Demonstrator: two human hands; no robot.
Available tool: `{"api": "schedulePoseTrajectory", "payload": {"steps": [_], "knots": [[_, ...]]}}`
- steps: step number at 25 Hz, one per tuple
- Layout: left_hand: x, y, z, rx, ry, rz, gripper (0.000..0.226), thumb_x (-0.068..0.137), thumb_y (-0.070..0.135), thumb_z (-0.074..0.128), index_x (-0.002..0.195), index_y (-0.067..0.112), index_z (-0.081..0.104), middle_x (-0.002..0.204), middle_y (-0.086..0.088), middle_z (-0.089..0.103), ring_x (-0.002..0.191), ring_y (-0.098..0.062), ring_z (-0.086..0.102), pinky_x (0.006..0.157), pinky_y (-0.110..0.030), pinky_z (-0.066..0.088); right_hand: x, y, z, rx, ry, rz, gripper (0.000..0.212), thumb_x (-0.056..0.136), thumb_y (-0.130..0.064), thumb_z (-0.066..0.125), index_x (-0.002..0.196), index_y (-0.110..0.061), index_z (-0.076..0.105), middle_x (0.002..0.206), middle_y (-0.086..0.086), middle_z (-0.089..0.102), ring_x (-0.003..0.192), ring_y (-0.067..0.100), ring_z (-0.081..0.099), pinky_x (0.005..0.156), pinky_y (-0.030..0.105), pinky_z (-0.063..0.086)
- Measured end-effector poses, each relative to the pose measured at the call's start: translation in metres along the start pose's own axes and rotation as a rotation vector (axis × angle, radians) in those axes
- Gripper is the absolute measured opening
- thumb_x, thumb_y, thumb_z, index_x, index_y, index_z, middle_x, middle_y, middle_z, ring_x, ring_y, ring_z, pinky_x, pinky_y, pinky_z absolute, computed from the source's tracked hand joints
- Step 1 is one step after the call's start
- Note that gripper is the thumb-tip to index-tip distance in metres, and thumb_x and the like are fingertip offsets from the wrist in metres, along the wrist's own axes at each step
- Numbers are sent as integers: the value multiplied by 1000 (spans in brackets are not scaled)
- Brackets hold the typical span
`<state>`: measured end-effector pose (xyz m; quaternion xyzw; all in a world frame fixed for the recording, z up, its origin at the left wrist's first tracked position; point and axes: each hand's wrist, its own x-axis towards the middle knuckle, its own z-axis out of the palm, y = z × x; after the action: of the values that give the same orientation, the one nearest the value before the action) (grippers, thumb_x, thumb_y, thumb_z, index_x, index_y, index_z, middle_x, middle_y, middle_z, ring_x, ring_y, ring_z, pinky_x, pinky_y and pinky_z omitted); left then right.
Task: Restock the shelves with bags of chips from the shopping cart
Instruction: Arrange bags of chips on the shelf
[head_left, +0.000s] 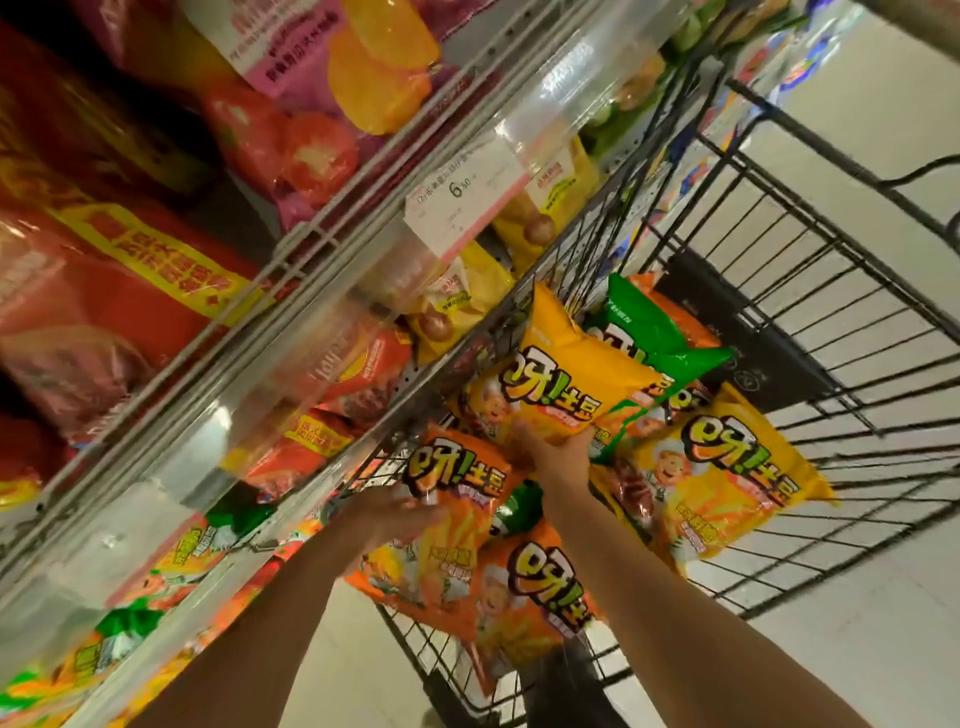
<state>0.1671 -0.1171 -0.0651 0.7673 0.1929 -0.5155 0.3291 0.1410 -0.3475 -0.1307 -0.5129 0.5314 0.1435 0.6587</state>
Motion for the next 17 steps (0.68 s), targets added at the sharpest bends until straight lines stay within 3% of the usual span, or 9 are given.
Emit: {"api": "schedulePoseTrajectory", "payload": {"steps": [2, 3, 7, 9, 12, 15, 17], "knots": [[-10, 2, 6, -48, -28, 47, 34, 60, 49, 92, 88, 35, 80, 76, 12, 74, 70, -3, 70, 66, -22, 53, 4, 3, -4, 6, -2, -18, 93, 76, -35, 86, 149, -19, 31, 140, 7, 58, 127, 33, 57, 105, 52, 50], [-17, 3, 10, -55, -45, 94, 35, 63, 48, 92, 95, 38, 79, 81, 12, 76, 73, -3, 70, 69, -24, 53, 3, 3, -7, 13, 2, -34, 85, 77, -33, 86, 145, -20, 37, 134, 5, 61, 122, 31, 60, 102, 52, 52], [-47, -8, 21, -120, -12, 200, 70, 59, 55, 92, 120, 31, 66, 108, 12, 77, 100, -6, 72, 82, -28, 55, -14, 0, -23, 20, 19, -158, 76, 77, -41, 84, 138, -17, 46, 119, -2, 66, 113, 26, 64, 85, 36, 56], [-68, -23, 24, -166, 16, 277, 65, 64, 54, 90, 120, 33, 64, 109, 16, 76, 100, -2, 71, 81, -25, 56, -27, -3, -36, -10, 28, -245, 78, 76, -46, 84, 139, -18, 47, 125, 0, 65, 116, 26, 63, 95, 41, 53], [-106, -61, 26, -306, 186, 351, 57, 70, 45, 89, 120, 41, 63, 105, 16, 76, 98, -6, 72, 74, -23, 57, -58, -2, -57, -89, 14, -389, 80, 75, -48, 83, 141, -20, 47, 128, 2, 65, 117, 26, 63, 104, 52, 50], [-147, -121, 29, -445, 303, 453, 49, 70, 44, 90, 112, 41, 65, 99, 13, 77, 94, -11, 73, 68, -24, 57, -109, 15, -70, -178, -33, -513, 108, 68, -61, 83, 154, -21, 32, 143, 6, 56, 127, 29, 58, 106, 54, 48], [-179, -178, 34, -551, 383, 524, 48, 74, 35, 89, 115, 37, 65, 98, 11, 78, 96, -15, 74, 70, -24, 57, -158, 39, -71, -301, -47, -621, 114, 64, -71, 78, 156, -22, 32, 150, 7, 50, 134, 31, 51, 110, 53, 44]]}}
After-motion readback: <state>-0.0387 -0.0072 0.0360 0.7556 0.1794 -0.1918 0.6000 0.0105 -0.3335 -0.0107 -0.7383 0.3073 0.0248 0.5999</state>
